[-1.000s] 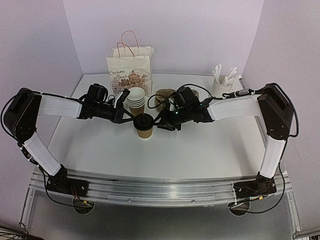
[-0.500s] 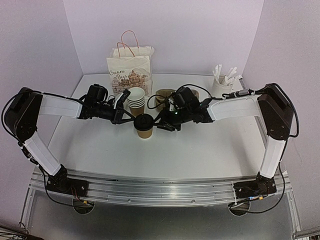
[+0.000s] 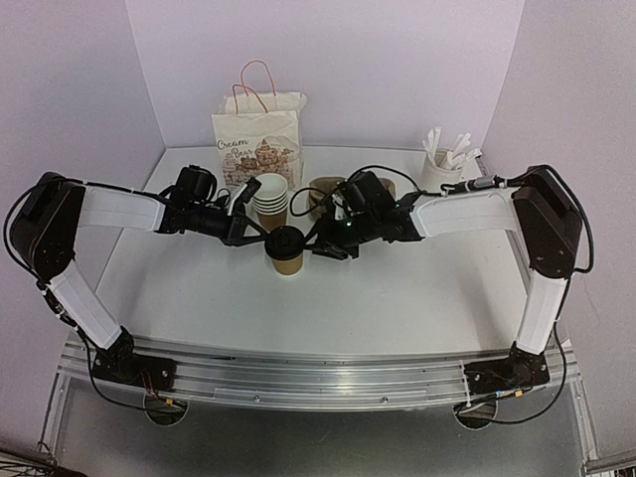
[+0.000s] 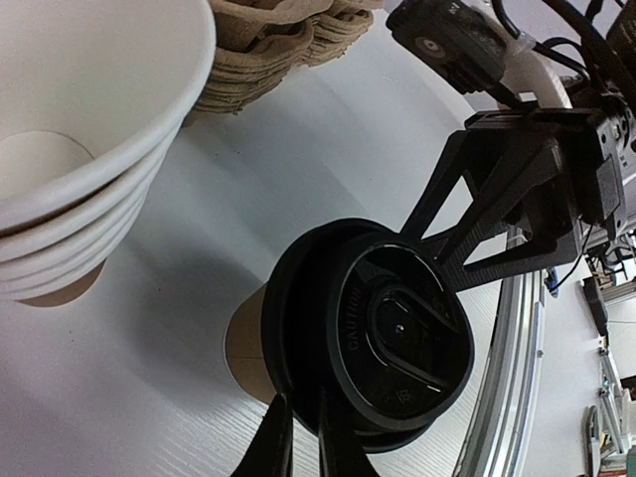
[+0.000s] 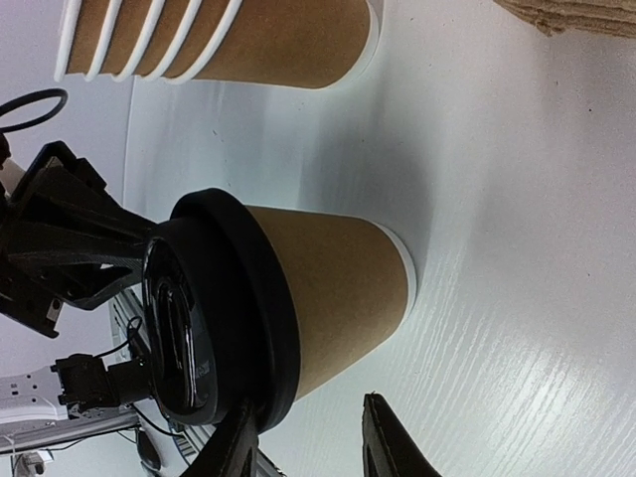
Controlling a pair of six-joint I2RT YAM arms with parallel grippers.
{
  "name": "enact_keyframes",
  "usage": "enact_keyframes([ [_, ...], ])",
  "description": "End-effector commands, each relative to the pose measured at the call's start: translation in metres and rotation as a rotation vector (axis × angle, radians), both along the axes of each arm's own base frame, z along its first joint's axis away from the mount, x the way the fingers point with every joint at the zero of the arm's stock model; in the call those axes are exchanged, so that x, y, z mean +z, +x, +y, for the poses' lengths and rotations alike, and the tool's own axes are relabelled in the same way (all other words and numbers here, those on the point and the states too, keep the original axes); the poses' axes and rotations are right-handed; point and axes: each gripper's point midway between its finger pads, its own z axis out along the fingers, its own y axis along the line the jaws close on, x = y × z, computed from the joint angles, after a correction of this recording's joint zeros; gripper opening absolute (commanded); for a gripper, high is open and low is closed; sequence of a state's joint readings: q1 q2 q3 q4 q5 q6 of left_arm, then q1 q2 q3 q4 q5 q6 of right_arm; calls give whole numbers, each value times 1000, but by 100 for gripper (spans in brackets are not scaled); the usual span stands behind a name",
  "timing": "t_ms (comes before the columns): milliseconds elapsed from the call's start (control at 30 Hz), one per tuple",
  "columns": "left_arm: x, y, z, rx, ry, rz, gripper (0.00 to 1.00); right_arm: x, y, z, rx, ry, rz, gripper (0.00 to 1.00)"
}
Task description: Pack the takeout coffee
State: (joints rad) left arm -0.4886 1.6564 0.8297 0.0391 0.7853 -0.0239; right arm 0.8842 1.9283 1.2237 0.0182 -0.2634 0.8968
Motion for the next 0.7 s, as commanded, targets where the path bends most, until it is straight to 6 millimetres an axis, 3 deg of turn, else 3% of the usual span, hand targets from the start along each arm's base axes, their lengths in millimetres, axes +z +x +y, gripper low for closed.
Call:
enact_keyframes([
  [0, -8, -28, -1, -49, 74, 111, 15, 12, -4, 16, 50, 10, -73, 34],
  [167, 18, -14, -1, -82, 65, 0, 21, 24, 1, 12, 34, 17, -103, 34],
  [333, 31, -14, -2, -100, 45, -14, 24, 37, 13, 12, 40, 34, -133, 35],
  [533, 49, -14, 5, -113, 28, -102, 33, 55, 6, 26, 184, 46, -160, 54],
  [667, 48, -14, 6, -133, 36, -152, 39, 55, 8, 26, 203, 45, -167, 55],
])
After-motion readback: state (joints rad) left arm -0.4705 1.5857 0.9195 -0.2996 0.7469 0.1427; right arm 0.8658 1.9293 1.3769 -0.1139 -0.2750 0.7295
